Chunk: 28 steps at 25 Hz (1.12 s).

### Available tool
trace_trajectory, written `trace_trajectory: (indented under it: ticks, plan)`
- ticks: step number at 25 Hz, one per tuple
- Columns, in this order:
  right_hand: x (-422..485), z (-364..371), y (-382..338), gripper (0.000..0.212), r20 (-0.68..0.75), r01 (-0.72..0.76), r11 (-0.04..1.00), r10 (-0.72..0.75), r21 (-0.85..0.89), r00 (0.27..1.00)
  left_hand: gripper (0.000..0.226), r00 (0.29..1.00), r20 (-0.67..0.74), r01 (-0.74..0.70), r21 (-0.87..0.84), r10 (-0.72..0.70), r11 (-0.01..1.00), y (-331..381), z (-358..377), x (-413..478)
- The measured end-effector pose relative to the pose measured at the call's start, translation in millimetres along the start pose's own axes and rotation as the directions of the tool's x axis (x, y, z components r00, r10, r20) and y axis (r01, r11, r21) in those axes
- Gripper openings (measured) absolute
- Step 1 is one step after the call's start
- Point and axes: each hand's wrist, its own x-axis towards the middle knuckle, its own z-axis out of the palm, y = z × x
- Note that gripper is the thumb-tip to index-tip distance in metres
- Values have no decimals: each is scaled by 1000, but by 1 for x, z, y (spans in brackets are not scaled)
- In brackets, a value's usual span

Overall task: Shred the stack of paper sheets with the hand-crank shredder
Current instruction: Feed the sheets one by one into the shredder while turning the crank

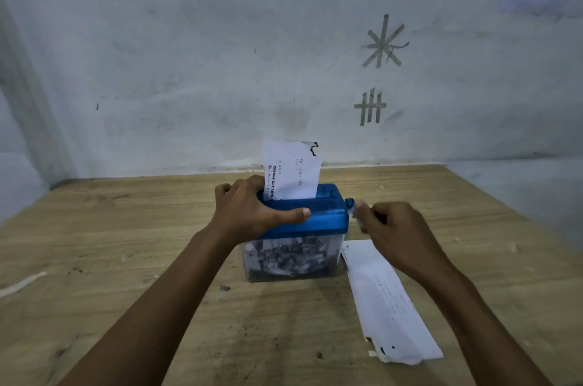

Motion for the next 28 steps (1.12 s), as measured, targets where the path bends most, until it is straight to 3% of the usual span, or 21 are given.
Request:
trace_trajectory:
  ticks: [3, 5, 11, 13, 16, 22, 25, 28]
  plan:
    - [25, -2, -21, 35, -301, 140, 990, -141, -25, 943, 96, 999, 36, -38, -65, 40, 997, -9, 3, 1]
    - [56, 6, -22, 45, -322, 115, 993, -121, -37, 939, 93, 996, 54, -62, -93, 67, 994, -10, 4, 3]
    - [121, 23, -9, 51, 2, -106, 986, 107, 130, 994, 96, 990, 79, -106, -126, 116, 986, -10, 3, 2]
    - [124, 32, -2, 50, 110, -223, 962, 208, 156, 972, 100, 989, 109, -97, -64, 104, 993, -7, 1, 4]
    - [121, 42, 10, 26, 258, -409, 896, 359, 173, 897, 103, 976, 212, -52, 35, 44, 998, 5, -5, 9]
    - [112, 52, 15, 22, 312, -552, 762, 462, 339, 830, 76, 995, 61, -72, -116, 80, 991, 13, -1, -3]
    - [103, 62, 30, 18, 341, -620, 694, 520, 367, 783, 81, 997, 25, -68, -109, 72, 992, 15, -1, -2]
    - [85, 64, 32, 25, 319, -617, 669, 528, 415, 787, 102, 999, 27, -26, -101, 29, 995, 13, 4, -1]
